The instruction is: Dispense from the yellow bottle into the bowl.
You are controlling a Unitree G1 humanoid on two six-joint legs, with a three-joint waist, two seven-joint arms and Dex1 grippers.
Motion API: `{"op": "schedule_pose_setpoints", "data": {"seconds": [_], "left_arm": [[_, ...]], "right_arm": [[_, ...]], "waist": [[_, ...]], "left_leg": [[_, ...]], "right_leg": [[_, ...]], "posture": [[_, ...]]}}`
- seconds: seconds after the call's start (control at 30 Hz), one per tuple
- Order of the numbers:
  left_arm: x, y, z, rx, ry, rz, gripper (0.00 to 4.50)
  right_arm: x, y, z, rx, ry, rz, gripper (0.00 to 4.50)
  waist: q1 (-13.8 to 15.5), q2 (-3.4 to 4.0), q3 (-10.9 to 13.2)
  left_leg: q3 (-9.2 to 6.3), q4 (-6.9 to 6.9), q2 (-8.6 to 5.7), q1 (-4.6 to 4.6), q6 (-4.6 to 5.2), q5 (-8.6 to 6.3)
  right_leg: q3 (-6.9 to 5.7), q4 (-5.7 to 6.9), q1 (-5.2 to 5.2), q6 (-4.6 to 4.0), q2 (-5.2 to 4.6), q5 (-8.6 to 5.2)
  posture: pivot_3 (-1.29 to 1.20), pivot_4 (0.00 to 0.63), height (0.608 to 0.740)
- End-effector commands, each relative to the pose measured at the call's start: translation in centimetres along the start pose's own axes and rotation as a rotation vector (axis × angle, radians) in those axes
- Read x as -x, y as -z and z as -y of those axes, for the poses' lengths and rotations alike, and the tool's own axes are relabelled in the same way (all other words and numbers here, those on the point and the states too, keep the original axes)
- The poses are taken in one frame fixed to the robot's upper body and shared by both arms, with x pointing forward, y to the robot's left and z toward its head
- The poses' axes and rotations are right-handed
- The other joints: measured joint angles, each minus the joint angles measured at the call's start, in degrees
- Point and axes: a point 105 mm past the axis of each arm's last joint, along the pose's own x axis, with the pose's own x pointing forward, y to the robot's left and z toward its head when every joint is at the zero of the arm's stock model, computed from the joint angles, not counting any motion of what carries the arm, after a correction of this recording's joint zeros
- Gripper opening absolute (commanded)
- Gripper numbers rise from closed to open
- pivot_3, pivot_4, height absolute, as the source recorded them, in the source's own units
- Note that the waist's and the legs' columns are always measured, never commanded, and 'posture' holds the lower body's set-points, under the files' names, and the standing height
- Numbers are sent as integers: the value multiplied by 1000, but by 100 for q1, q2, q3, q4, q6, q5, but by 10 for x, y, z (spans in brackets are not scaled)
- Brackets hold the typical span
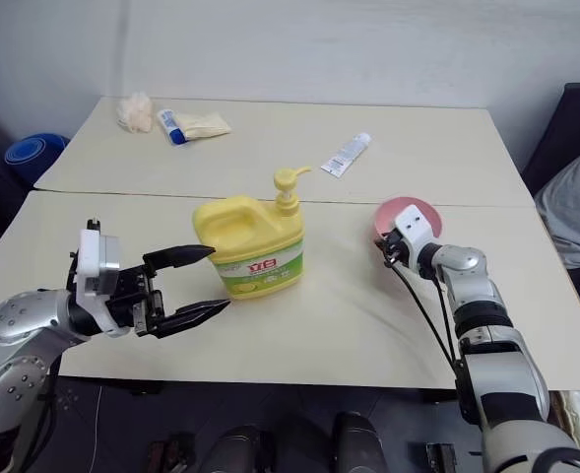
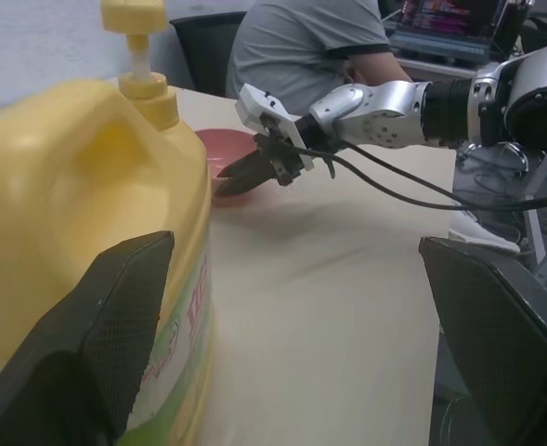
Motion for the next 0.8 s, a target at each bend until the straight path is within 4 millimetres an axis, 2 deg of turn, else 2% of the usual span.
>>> {"op": "schedule_pose_setpoints", "data": {"seconds": [0.03,0.13,0.17,0.23,0.37,0.47,0.63,0.8], "left_arm": [[2,-18,-1,-31,11,26,4500],[4,-42,0,-15,61,106,4500],[4,-52,-4,-30,63,128,4310],[3,-70,-13,-51,50,166,3879],[-10,-96,-31,-118,46,170,2600],[-31,-101,-43,-161,68,122,1690],[-67,-107,-60,-212,90,148,64],[-100,-101,-69,-261,109,116,23]], "right_arm": [[5,-16,3,52,-42,21,23],[12,-35,2,113,-91,52,23],[15,-49,0,155,-127,70,4],[20,-70,-5,203,-172,101,0],[32,-117,-18,332,-261,139,0],[38,-143,-29,381,-323,151,0],[44,-164,-35,440,-366,138,0],[53,-176,-41,434,-423,140,0]], "waist": [[0,2,1],[11,10,10],[14,11,11],[13,13,15],[12,14,17],[15,14,17],[80,10,20],[97,6,22]], "left_leg": [[0,0,0,-1,0,0],[-2,0,-1,-6,0,0],[-4,2,-2,-9,0,0],[-7,5,-2,-13,0,0],[-8,5,-3,-13,-1,1],[-2,4,-8,-11,-2,1],[4,3,-13,-12,-2,1],[10,3,-29,-19,-2,1]], "right_leg": [[0,-1,0,0,0,0],[0,-2,-3,0,-2,0],[-1,-1,-5,0,-3,0],[-2,-1,-7,1,-3,1],[-5,1,-8,2,2,1],[-19,1,-10,3,8,2],[-24,-2,-12,6,20,3],[-20,-5,-23,10,28,5]], "posture": [[0,150,740],[0,150,740],[0,150,740],[0,150,740],[0,150,740],[0,150,740],[0,150,740],[0,150,740]]}}
